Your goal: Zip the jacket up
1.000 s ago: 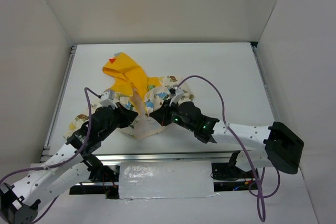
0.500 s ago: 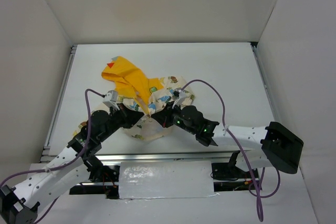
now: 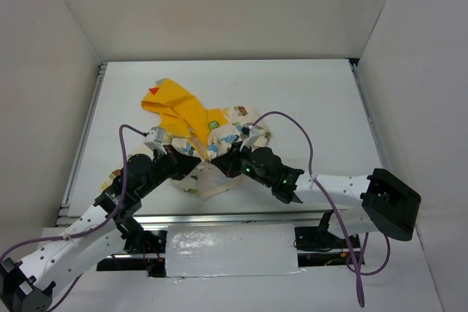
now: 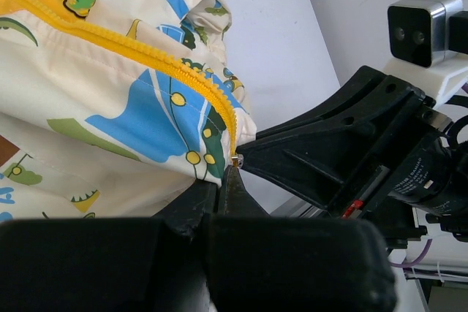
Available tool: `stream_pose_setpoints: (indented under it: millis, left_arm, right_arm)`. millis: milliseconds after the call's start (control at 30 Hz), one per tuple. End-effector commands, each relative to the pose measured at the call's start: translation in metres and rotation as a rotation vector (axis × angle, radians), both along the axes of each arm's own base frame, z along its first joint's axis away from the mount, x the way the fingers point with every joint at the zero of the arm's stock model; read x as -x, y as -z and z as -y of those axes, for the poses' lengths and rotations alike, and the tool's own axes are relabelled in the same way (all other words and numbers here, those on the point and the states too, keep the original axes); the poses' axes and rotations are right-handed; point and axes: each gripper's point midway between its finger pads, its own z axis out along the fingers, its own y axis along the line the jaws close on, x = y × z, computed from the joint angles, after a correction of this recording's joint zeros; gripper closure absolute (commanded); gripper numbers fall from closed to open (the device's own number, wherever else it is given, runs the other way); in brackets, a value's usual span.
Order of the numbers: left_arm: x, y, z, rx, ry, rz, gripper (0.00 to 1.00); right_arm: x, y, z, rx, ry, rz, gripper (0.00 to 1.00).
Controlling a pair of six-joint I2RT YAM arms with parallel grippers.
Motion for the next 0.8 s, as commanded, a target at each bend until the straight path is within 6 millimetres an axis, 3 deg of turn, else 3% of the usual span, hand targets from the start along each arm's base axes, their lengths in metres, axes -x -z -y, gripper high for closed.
stream_pose_setpoints:
  millis: [0, 300, 767]
  left_arm:
    - [-0.002, -0.023, 0.003, 0.056, 0.009, 0.062, 1.00]
    - [-0.001, -0.022, 0.003, 0.056, 0.009, 0.060, 1.00]
    - [0.000, -0.006, 0.004, 0.043, 0.012, 0.021, 1.00]
  right_arm:
    - [-0.008, -0.016, -0.005, -0.034, 0.026, 0.030, 1.00]
    - [-0.010, -0.017, -0.006, -0.030, 0.030, 0.025, 1.00]
    - [-0.008, -0.025, -0.006, -0.049, 0.023, 0.038, 1.00]
